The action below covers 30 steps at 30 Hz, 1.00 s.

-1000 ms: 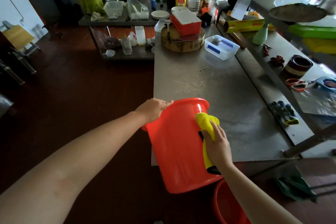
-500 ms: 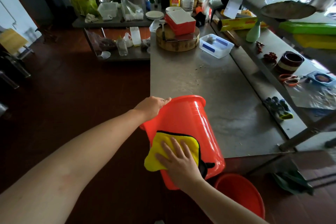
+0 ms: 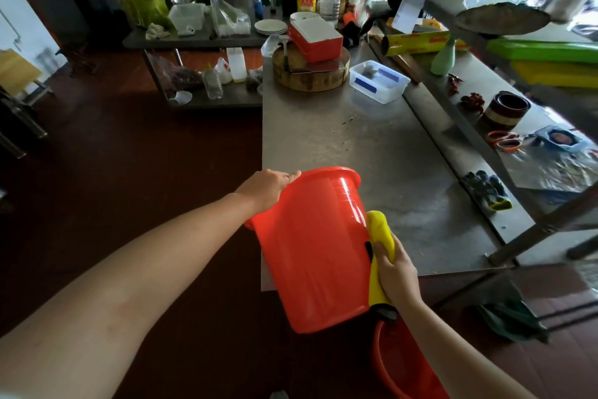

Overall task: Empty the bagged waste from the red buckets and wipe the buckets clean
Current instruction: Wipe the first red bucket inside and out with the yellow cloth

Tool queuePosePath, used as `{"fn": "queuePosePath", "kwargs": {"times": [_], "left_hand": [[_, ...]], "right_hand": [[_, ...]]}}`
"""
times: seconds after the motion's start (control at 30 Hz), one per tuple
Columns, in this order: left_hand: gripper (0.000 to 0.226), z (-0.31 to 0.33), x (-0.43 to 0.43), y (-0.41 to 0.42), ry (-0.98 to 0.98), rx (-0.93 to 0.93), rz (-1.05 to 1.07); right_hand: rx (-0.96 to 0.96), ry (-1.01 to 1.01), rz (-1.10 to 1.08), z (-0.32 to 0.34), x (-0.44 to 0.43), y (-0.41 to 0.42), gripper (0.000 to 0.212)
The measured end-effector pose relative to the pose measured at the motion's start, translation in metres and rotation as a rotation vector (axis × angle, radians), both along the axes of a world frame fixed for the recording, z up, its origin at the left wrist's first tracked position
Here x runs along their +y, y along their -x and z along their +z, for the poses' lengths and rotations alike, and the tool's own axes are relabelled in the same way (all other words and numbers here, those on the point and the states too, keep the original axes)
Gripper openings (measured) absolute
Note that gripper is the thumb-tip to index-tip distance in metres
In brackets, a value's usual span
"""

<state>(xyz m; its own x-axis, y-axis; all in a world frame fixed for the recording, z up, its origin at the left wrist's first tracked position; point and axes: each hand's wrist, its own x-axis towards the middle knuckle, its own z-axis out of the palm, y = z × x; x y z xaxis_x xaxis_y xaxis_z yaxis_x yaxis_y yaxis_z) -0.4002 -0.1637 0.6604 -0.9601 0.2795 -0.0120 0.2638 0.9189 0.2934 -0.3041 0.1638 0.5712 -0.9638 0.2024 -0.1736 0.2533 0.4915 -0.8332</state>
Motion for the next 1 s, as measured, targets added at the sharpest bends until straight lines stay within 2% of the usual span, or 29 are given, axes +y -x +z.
{"fn": "queuePosePath", "kwargs": {"times": [0.1, 0.2, 0.3, 0.4, 0.5, 0.63, 0.77, 1.0], "left_hand": [[0.063, 0.0, 0.002, 0.002, 0.019, 0.001, 0.004], [0.063, -0.002, 0.002, 0.003, 0.019, 0.007, 0.011], [0.061, -0.004, 0.001, 0.002, 0.006, 0.028, 0.018], [0.061, -0.005, 0.0, 0.003, -0.014, 0.037, 0.015], [0.064, -0.007, -0.002, 0.003, -0.028, 0.032, 0.011], [0.064, -0.011, -0.01, 0.003, -0.039, 0.042, 0.008], [0.06, -0.012, -0.008, 0.003, -0.045, 0.059, 0.005], [0.067, -0.007, 0.006, 0.008, -0.031, 0.066, -0.008]], "right_hand": [[-0.004, 0.001, -0.008, 0.002, -0.003, -0.001, 0.052], [0.169, -0.159, 0.092, 0.007, -0.022, -0.022, 0.054], [0.475, -0.445, 0.369, 0.005, -0.038, -0.051, 0.058], [0.668, -0.67, 0.672, 0.001, -0.05, -0.071, 0.06], [0.73, -0.782, 0.871, -0.003, -0.062, -0.082, 0.06], [0.739, -0.839, 1.011, -0.007, -0.061, -0.083, 0.066], [0.722, -0.711, 0.914, -0.01, -0.035, -0.075, 0.073], [0.551, -0.423, 0.538, -0.012, -0.002, -0.078, 0.057]]}}
